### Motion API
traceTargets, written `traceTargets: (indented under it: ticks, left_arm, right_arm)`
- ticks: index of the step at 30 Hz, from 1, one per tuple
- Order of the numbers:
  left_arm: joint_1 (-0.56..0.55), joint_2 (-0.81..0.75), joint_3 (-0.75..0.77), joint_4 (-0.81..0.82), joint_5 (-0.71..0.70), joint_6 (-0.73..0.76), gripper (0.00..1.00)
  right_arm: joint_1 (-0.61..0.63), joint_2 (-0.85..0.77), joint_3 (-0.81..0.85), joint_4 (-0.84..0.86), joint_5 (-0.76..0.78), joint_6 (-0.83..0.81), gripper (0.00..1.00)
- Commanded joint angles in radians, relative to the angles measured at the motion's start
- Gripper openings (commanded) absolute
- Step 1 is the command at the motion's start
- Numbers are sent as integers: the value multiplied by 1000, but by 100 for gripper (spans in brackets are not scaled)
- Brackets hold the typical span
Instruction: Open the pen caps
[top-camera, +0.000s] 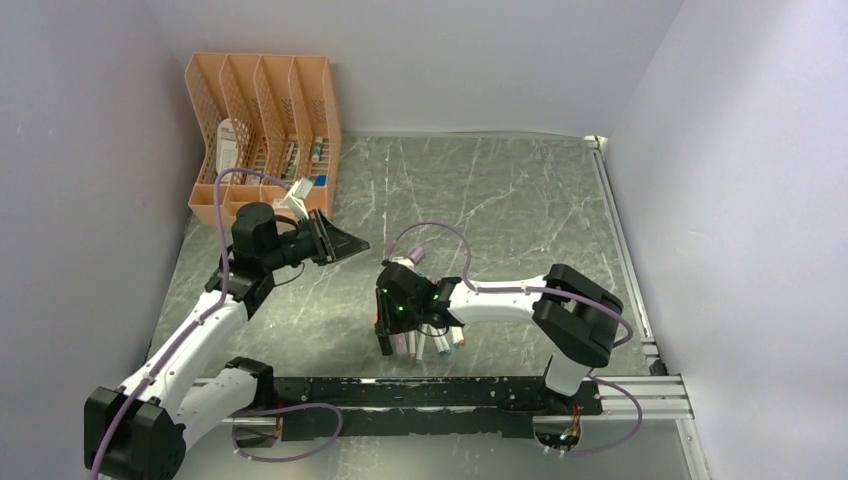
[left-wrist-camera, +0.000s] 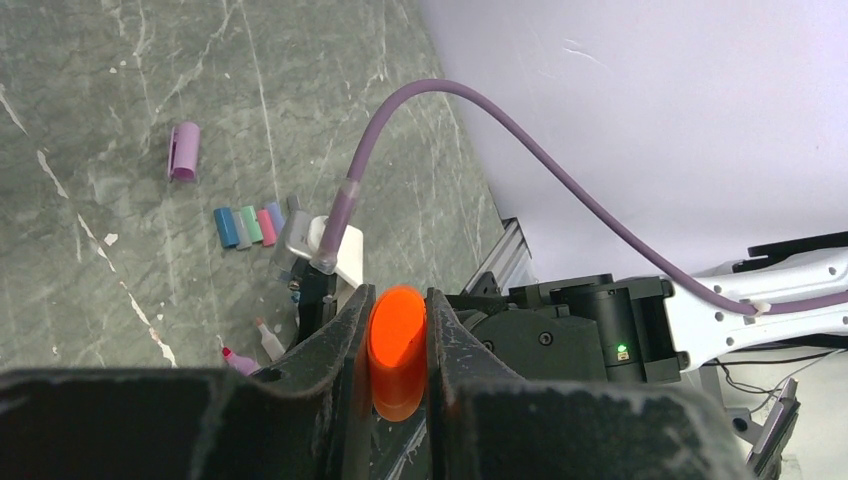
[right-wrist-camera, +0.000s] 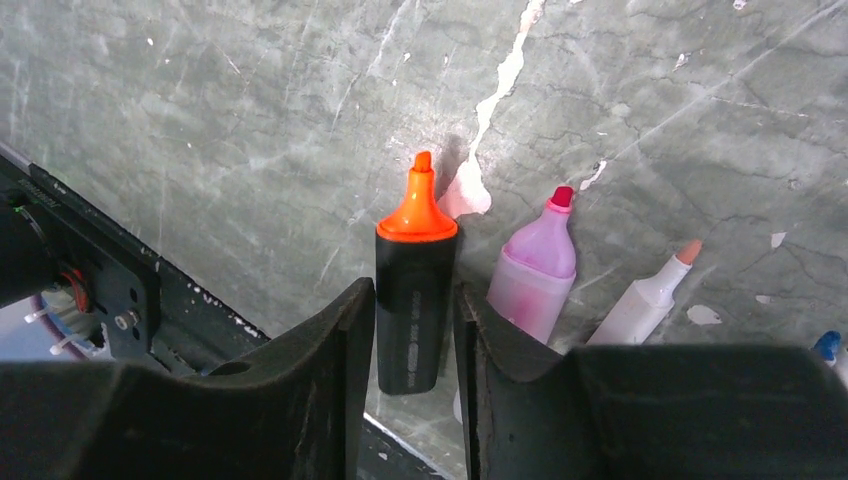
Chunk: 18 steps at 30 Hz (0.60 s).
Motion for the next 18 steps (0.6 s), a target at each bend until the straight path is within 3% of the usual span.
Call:
traceTargets:
  ticks: [1, 4, 12, 18]
  left_arm:
    - [2, -10, -3, -12, -15, 8, 7]
    - [2, 0, -2, -20, -22, 12, 7]
    - [-8, 127, -55, 25, -33, 14, 7]
    - [-94, 258, -28, 59, -120, 37, 7]
  right_arm:
    - [8, -64, 4, -17, 19, 9, 34]
    - [8, -143, 24, -61, 37, -9, 36]
    - [-22, -421, 91, -344, 218, -90, 66]
    - [-108, -587, -9, -418, 238, -73, 72]
